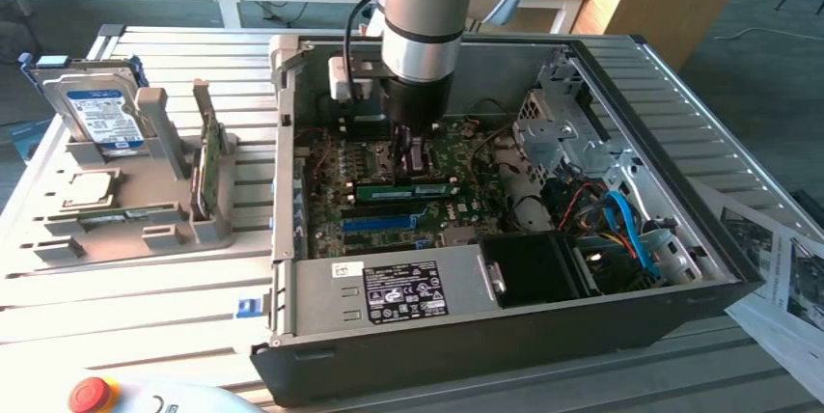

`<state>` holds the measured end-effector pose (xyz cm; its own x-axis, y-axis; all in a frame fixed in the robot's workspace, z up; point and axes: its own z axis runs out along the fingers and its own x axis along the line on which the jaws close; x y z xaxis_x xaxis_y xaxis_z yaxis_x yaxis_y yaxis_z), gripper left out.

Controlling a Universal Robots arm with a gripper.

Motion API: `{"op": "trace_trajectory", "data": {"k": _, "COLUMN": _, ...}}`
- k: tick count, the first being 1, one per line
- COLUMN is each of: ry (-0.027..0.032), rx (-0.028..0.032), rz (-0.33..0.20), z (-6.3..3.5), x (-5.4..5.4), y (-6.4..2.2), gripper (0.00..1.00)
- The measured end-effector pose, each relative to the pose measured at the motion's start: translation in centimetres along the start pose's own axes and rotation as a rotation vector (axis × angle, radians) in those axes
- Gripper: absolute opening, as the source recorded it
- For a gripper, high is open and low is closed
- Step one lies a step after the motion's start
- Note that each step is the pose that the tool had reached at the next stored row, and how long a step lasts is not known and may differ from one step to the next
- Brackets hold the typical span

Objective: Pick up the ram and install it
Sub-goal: 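Press down the ram until it locks into place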

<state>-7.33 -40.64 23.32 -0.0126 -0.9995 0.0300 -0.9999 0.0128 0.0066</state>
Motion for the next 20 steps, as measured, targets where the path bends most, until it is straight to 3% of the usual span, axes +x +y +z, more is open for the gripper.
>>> {"op": "trace_trajectory", "data": {"k": 20, "ry": -0.0001, "rx": 0.0003, "rz": 0.000, "z": 0.46, "x": -0.01, "y": 0.00, "gripper": 0.10}}
